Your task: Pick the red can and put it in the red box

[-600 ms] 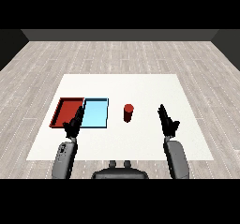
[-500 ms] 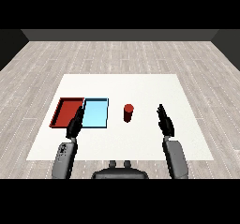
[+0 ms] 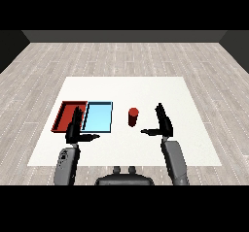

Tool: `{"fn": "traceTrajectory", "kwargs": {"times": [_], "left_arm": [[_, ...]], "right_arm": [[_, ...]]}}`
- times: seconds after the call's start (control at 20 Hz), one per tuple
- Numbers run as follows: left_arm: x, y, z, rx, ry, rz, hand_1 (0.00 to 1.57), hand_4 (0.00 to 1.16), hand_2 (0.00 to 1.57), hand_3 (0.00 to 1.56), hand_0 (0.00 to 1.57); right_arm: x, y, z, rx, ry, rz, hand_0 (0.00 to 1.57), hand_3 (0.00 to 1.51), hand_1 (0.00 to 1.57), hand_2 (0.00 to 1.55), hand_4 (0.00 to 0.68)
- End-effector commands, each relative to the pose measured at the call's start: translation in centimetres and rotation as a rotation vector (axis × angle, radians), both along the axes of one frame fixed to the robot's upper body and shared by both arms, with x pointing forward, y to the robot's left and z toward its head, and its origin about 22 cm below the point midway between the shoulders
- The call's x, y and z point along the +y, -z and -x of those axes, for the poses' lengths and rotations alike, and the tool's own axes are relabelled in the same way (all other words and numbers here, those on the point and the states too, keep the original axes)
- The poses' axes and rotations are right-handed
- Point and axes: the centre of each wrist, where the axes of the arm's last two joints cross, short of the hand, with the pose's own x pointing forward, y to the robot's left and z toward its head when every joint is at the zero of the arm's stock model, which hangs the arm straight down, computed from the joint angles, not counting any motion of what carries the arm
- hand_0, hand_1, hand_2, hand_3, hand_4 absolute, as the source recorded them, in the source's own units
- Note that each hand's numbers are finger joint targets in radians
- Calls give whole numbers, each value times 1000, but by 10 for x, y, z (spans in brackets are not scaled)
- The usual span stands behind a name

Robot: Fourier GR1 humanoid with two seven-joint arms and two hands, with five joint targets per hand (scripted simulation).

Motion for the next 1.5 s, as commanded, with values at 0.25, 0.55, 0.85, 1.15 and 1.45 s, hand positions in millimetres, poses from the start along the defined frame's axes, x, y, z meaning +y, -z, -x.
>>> {"fn": "traceTrajectory", "kwargs": {"times": [0.25, 0.55, 0.85, 1.15, 1.45], "left_arm": [[31, 33, 8, -92, -1, 48, 0, 0, 0, 0, 0], [-1, 13, -9, -115, 20, 34, 0, 0, 0, 0, 0], [3, 21, 6, -91, -1, 23, 0, 0, 0, 0, 0], [2, 17, 1, -108, 0, 25, 0, 0, 0, 0, 0], [10, 15, 17, -96, -5, 38, 0, 0, 0, 0, 0]], "right_arm": [[8, 3, -5, -62, -41, -18, 0, 0, 0, 0, 0], [-5, 26, -7, -79, -18, -32, 0, 0, 0, 0, 0], [3, 15, -8, -59, -26, -47, 0, 0, 0, 0, 0], [10, 54, -29, -53, -26, -61, 0, 0, 0, 0, 0], [8, 35, -43, -24, -47, -93, 0, 0, 0, 0, 0]]}}
